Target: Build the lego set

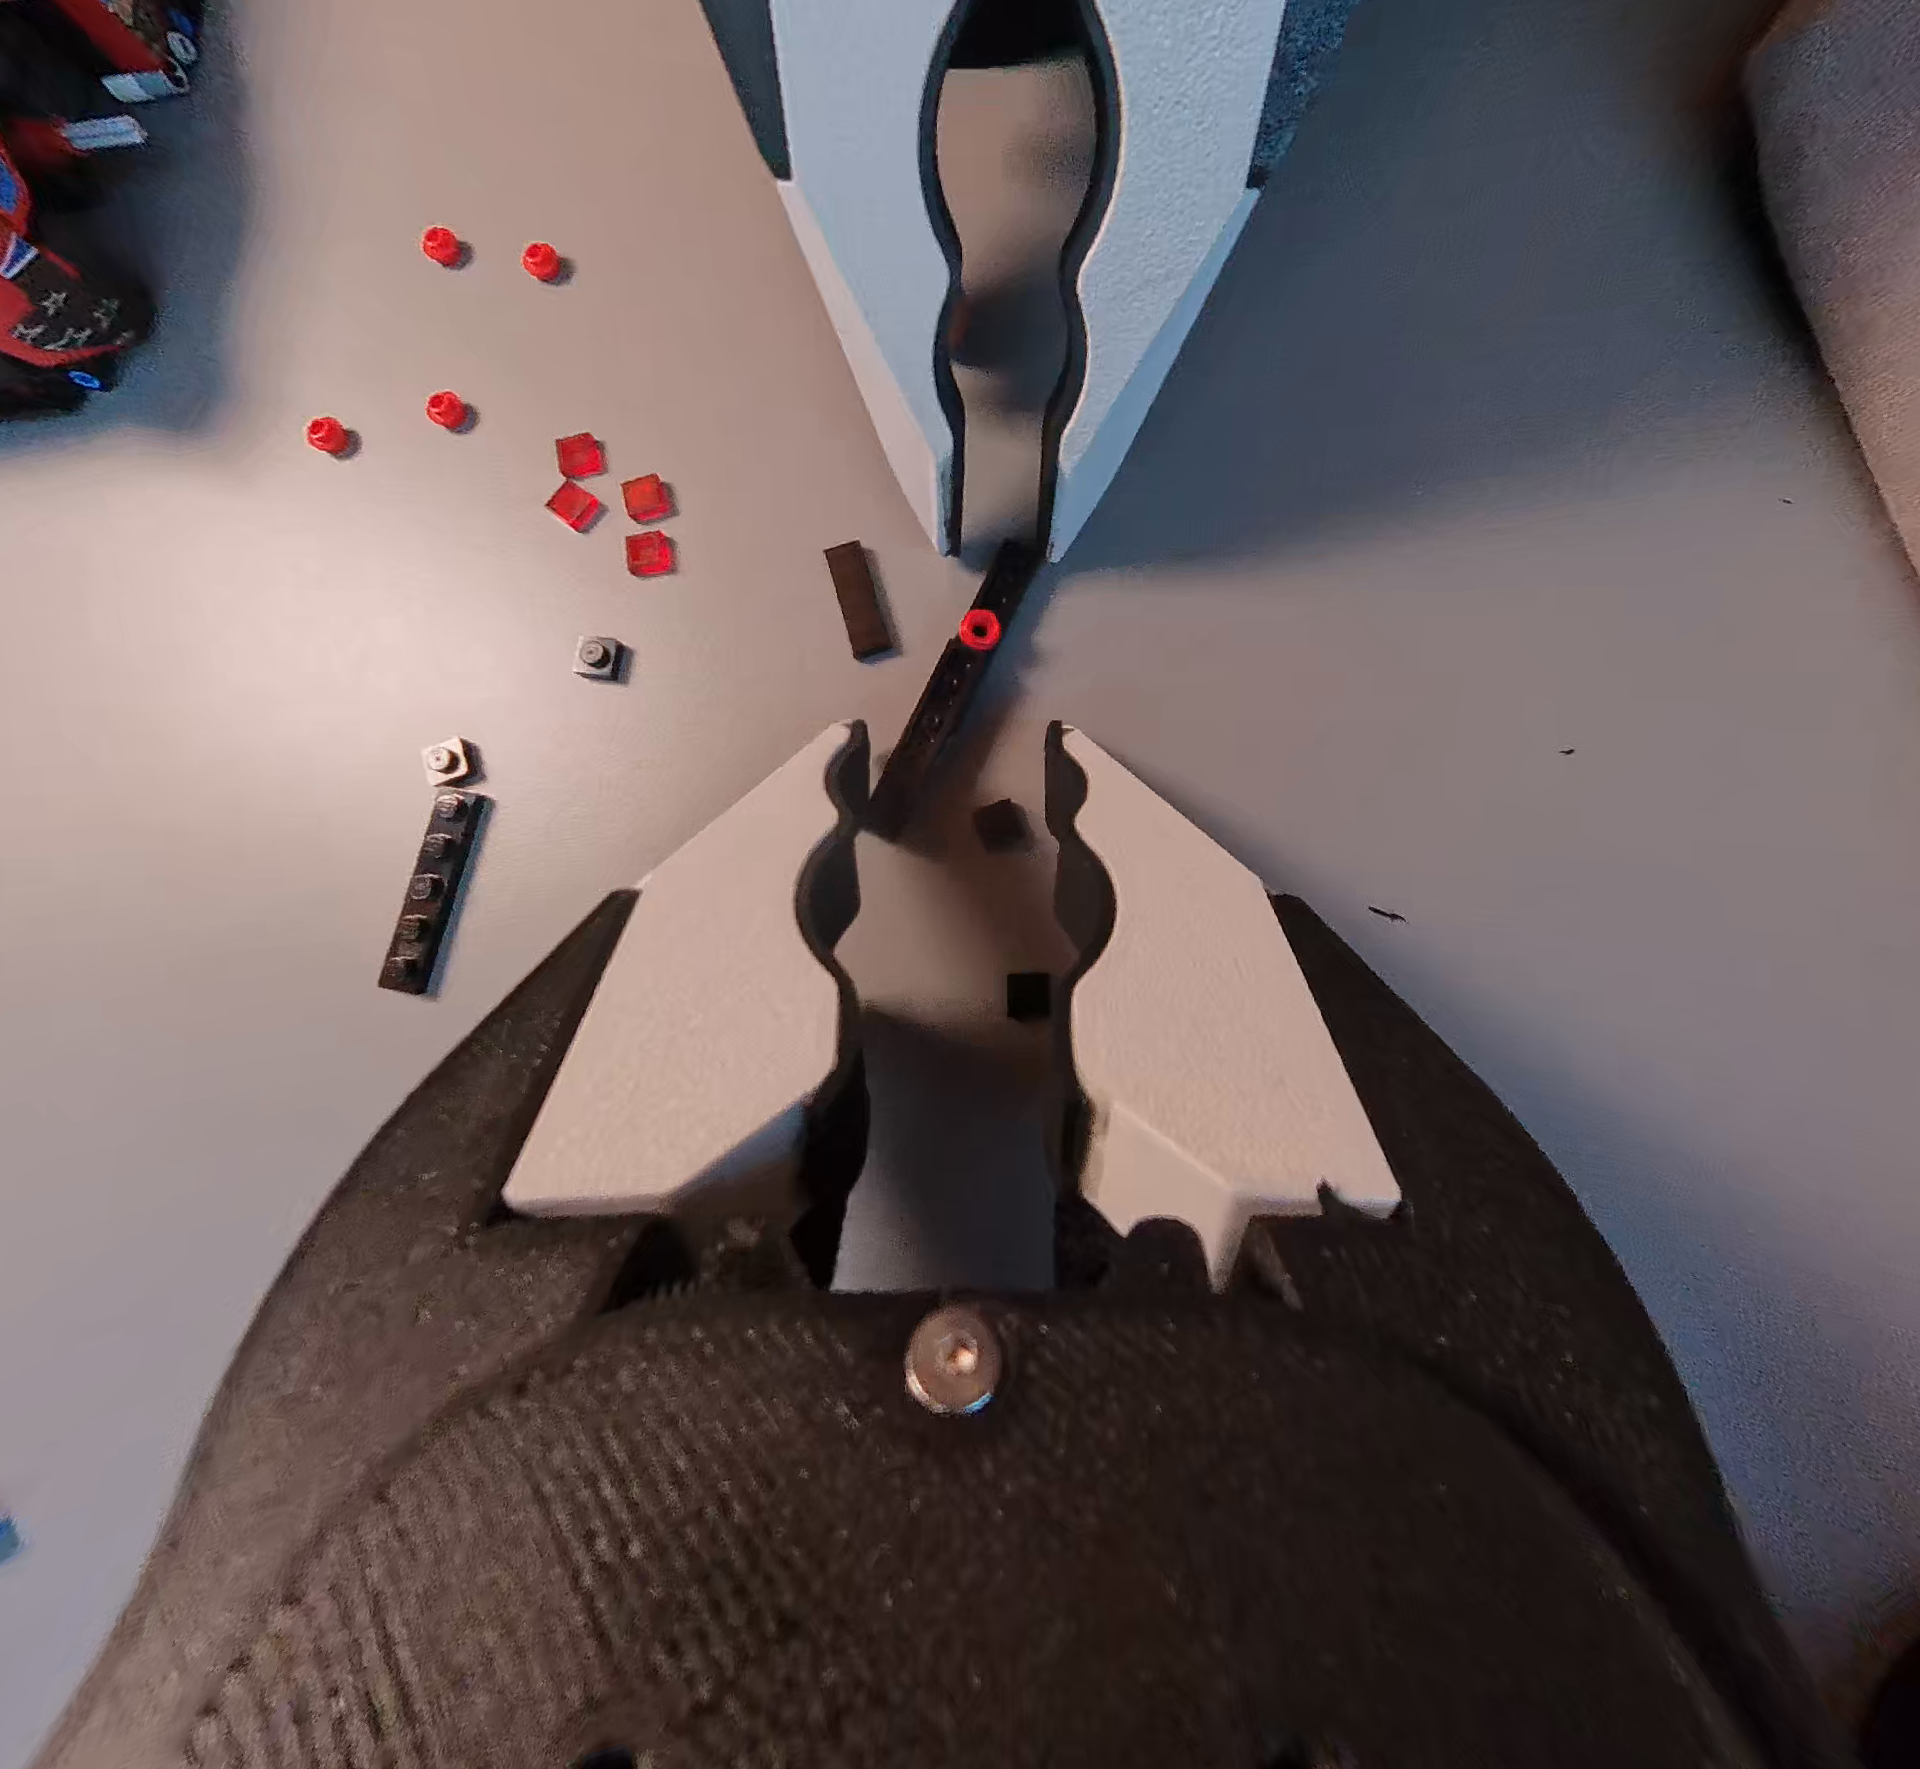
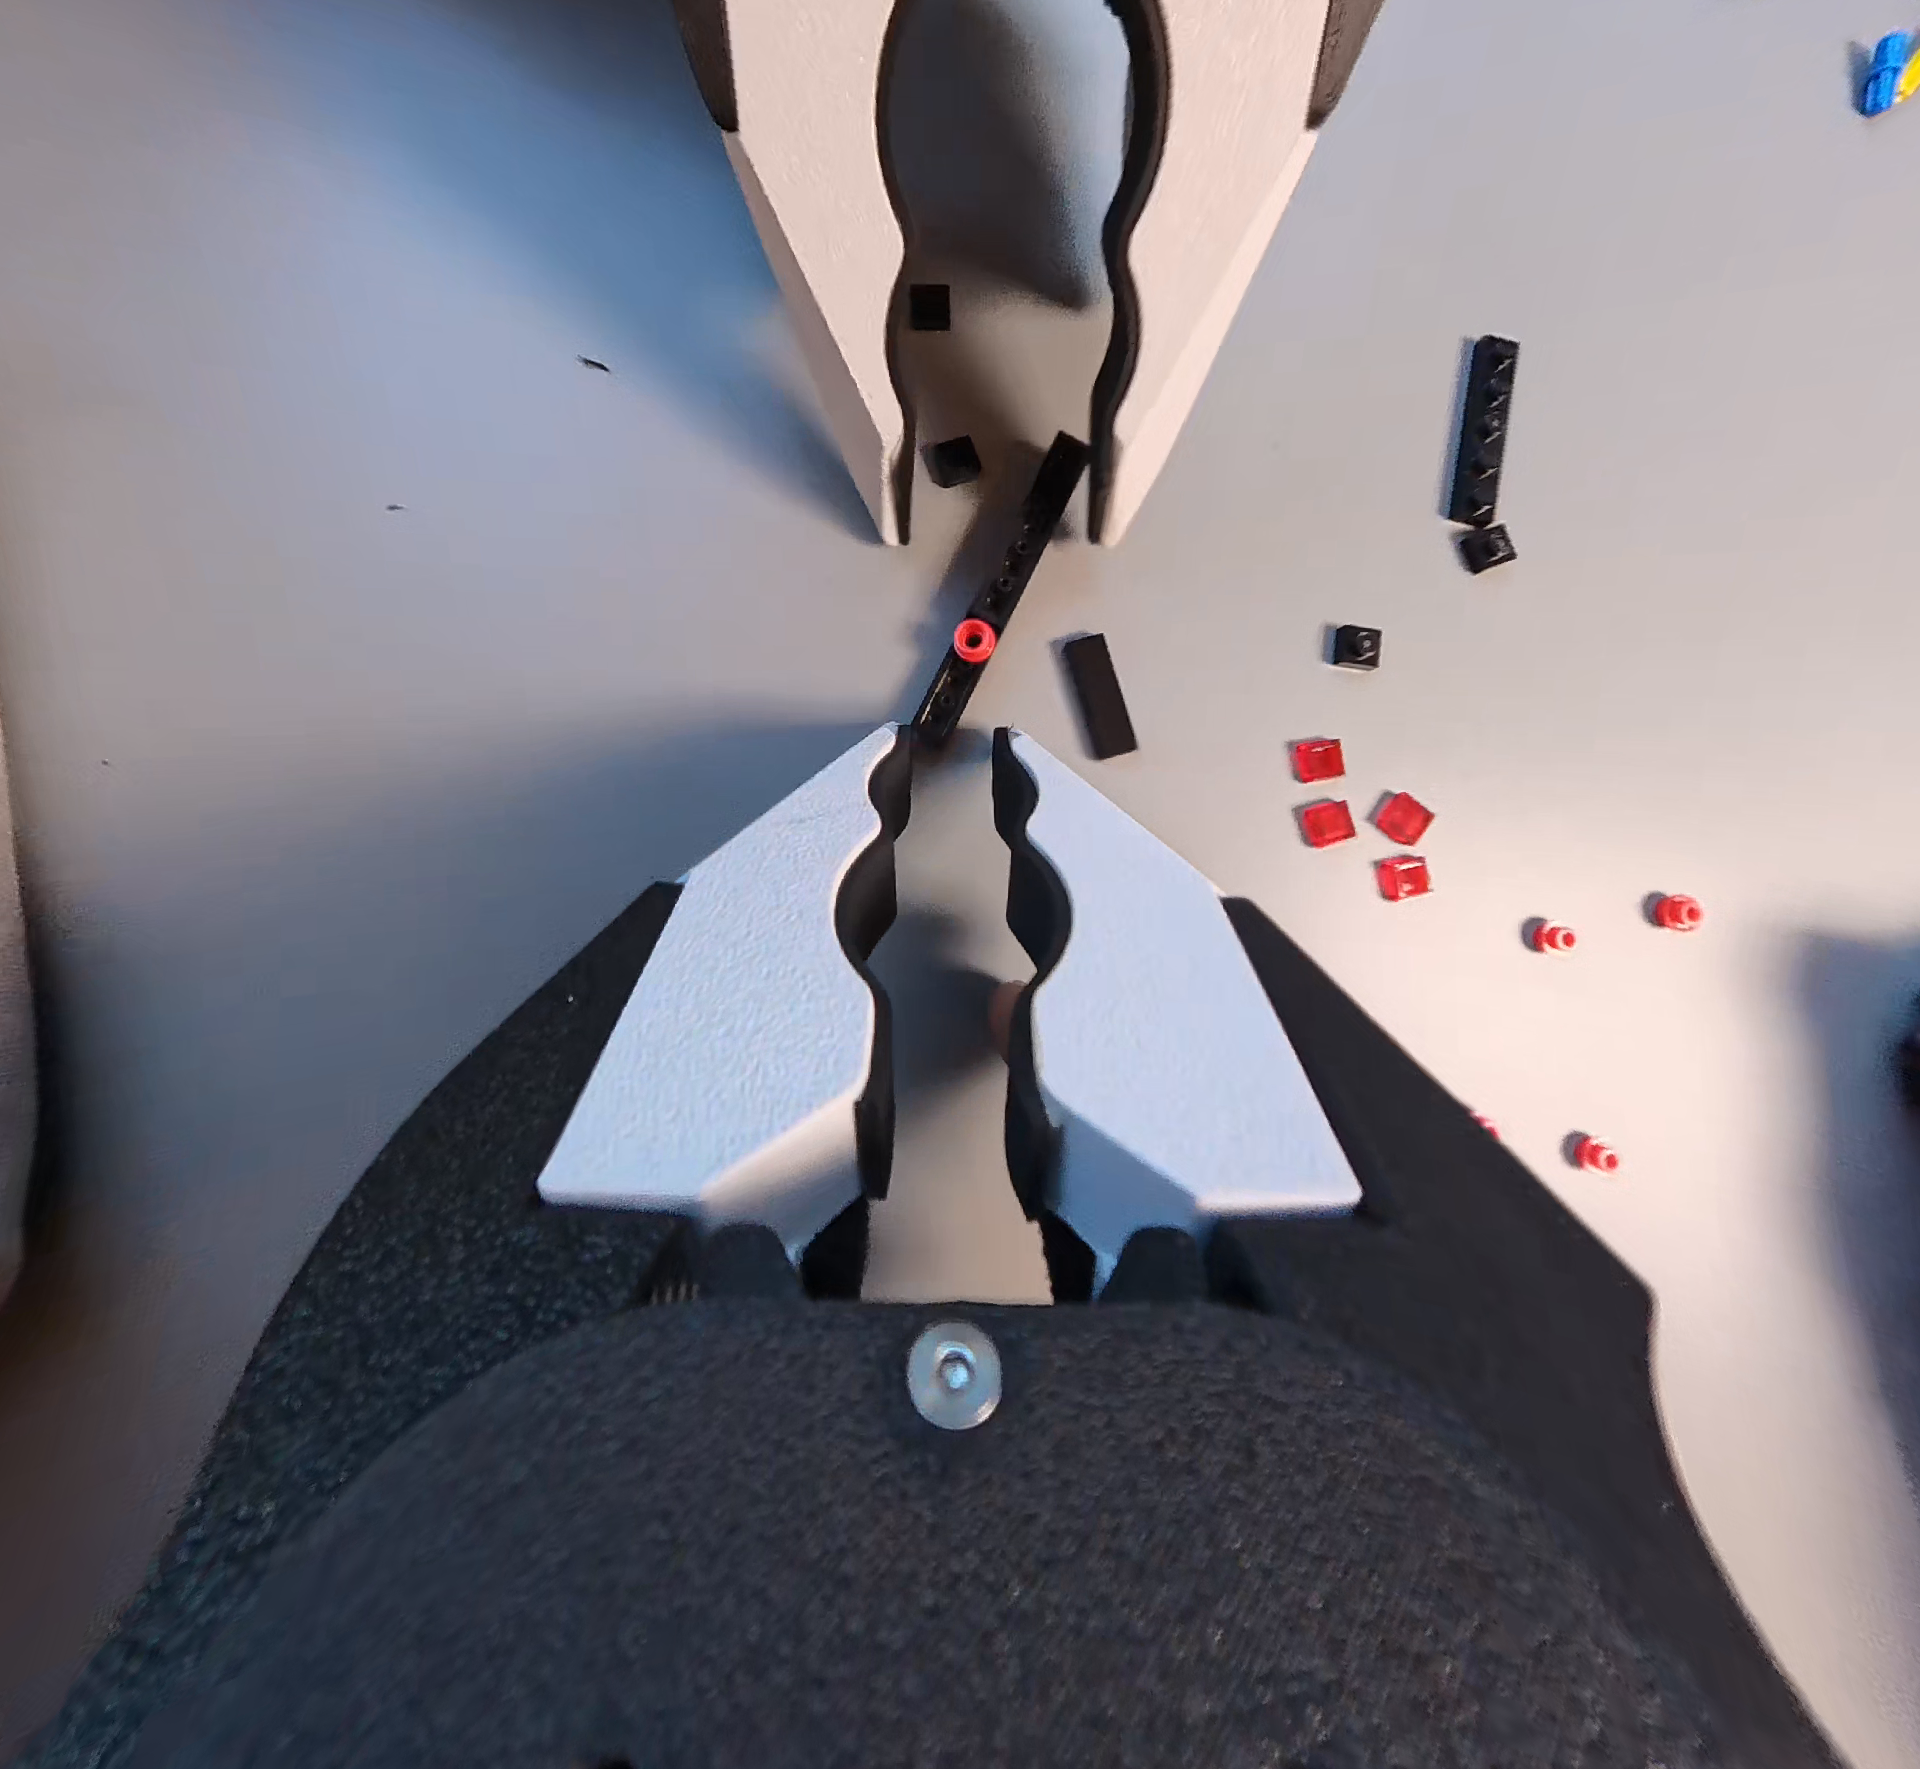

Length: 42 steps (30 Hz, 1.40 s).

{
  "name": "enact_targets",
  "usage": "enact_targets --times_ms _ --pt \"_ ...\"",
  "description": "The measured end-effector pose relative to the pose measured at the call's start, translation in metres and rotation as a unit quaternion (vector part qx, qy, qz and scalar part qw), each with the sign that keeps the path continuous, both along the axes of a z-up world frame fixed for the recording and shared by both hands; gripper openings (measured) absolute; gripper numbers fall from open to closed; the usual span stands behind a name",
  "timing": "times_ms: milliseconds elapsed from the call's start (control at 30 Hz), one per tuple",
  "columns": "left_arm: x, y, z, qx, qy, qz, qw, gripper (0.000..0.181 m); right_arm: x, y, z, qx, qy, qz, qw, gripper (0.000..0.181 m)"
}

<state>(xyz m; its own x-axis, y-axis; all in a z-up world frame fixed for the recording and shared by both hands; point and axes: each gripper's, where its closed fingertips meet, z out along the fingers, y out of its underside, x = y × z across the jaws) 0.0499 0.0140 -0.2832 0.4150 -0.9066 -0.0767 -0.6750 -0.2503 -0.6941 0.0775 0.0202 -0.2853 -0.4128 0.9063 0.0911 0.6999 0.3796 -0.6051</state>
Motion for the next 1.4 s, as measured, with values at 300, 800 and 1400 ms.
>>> enact_targets --times_ms 300,800,1400 --pt "0.000 -0.001 -0.001 -0.015 -0.019 0.010 1.000 0.010 -0.008 0.006 0.000 0.001 0.012 0.036 0.999 0.010" --pt "-0.015 0.021 0.029 -0.076 -0.066 0.121 0.988 0.006 -0.027 0.027 0.049 0.263 0.230 0.061 0.935 0.022" --pt "-0.014 0.025 0.083 -0.103 -0.108 0.156 0.976 0.006 -0.049 0.027 0.087 0.436 0.322 0.079 0.837 0.007"
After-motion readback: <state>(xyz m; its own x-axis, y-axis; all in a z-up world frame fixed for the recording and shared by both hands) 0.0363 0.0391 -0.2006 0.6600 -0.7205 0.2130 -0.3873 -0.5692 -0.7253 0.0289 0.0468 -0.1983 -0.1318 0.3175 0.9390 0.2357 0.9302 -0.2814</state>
